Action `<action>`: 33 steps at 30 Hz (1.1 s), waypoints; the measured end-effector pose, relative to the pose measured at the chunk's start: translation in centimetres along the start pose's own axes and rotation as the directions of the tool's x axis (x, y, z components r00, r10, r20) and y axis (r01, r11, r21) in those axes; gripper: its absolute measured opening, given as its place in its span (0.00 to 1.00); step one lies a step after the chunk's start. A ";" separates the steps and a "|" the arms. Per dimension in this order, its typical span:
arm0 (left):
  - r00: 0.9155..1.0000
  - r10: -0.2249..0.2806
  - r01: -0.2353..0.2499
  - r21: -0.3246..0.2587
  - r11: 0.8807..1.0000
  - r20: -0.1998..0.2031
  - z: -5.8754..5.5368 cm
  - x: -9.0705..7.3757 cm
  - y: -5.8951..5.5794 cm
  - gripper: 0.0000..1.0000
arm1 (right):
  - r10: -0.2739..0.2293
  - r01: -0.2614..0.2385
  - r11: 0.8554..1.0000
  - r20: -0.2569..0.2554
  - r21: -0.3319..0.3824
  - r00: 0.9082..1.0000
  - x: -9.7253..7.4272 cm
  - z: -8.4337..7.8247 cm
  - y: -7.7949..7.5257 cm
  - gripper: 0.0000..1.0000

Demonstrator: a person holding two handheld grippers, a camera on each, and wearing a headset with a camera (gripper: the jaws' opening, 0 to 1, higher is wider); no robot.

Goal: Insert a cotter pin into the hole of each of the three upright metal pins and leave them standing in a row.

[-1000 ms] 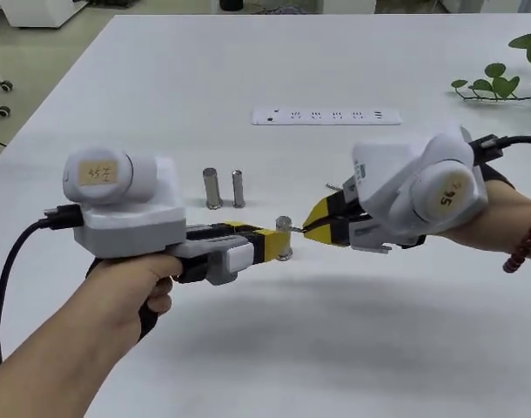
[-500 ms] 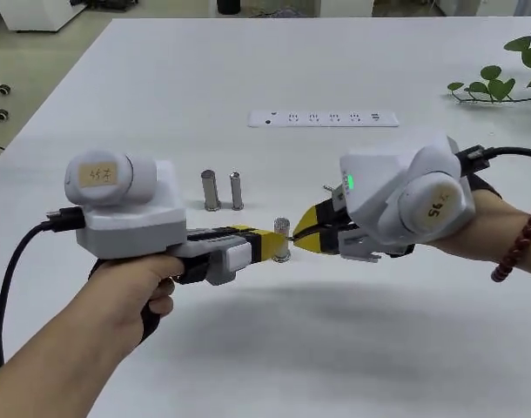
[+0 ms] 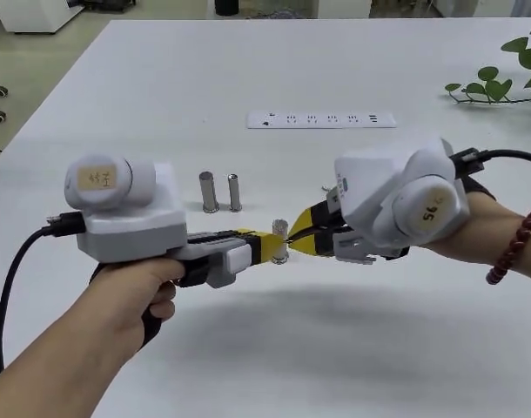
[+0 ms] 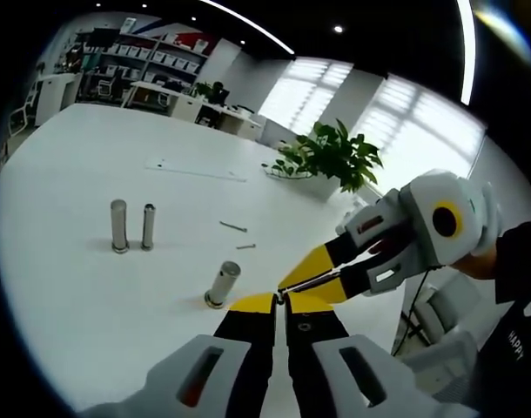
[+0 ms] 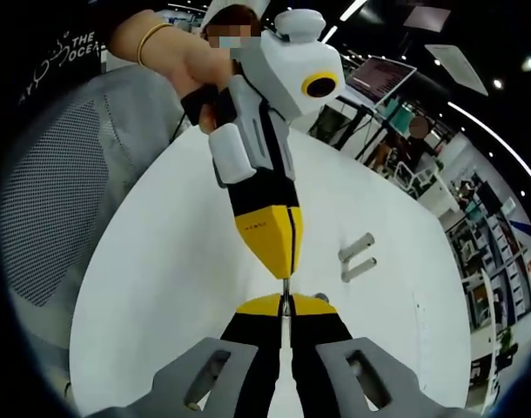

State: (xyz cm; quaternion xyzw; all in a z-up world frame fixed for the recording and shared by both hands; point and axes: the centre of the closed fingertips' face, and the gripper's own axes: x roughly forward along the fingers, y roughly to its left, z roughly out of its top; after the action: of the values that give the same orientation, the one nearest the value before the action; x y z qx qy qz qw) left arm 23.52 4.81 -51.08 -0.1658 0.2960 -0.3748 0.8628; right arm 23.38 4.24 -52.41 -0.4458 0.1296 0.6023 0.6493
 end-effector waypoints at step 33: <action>0.999 0.000 0.009 0.209 0.978 -0.043 -1.4 -0.7 -0.1 0.00 | 0.046 -0.065 0.955 0.069 0.289 0.997 0.2 -0.2 0.8 0.06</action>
State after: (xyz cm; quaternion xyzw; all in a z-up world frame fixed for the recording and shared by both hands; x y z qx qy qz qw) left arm 22.22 5.13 -51.80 -0.0669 0.2732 -0.4093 0.8680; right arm 22.76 4.12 -52.97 -0.3229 0.2091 0.6082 0.6943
